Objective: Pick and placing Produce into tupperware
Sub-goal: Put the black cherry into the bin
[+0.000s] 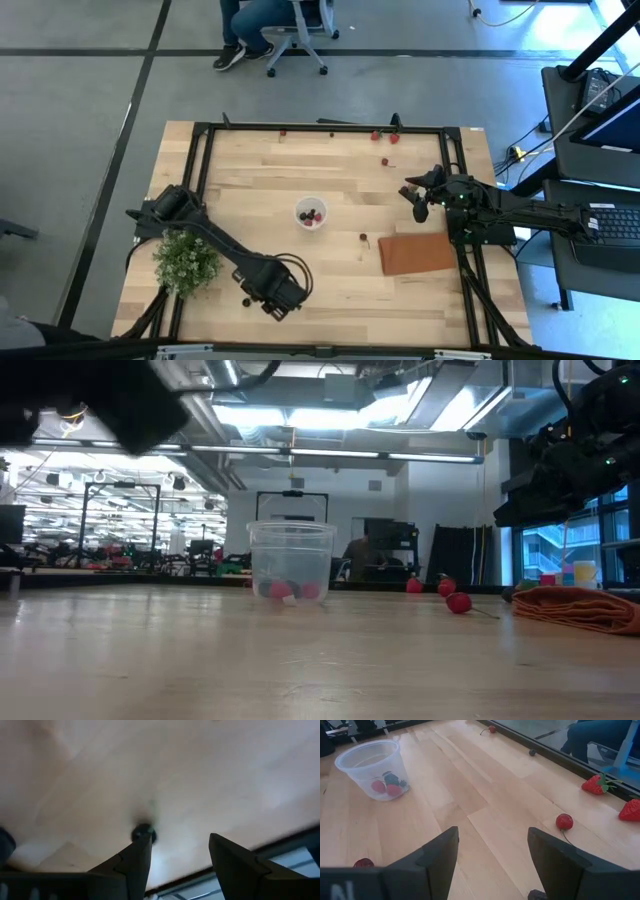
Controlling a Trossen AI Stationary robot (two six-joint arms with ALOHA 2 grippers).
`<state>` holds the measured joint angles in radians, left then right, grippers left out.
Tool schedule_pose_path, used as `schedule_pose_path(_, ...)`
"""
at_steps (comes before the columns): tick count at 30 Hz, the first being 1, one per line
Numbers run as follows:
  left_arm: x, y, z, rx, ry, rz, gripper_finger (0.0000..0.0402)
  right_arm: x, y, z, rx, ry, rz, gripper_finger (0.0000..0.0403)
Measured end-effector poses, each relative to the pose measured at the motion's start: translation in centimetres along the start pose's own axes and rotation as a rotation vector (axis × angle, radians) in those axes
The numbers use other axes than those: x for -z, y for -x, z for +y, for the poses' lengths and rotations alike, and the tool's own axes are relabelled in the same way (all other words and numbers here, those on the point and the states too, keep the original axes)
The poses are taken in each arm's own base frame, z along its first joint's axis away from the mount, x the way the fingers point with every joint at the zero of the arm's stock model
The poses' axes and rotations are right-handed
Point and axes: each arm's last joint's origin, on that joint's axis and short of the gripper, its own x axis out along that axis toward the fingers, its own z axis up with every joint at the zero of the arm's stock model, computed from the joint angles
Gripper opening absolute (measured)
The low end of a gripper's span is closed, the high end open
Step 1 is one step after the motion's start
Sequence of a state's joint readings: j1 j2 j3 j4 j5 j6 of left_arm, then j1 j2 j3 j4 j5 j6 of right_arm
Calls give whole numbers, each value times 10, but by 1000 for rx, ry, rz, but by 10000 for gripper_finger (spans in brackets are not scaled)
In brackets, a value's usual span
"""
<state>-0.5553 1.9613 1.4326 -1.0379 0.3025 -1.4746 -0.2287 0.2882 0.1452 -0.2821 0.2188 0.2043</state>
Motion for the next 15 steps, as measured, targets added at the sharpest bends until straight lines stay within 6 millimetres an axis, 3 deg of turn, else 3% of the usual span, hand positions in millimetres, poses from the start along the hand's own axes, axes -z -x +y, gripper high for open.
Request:
schedule_pose_path(6, 2, -27, 15, -64, 83, 28, 190, 0, 0, 0, 0, 2, 0, 240)
schedule_pose_path(15, -3, -44, 14, 43, 78, 22, 190, 0, 0, 0, 0, 2, 0, 240)
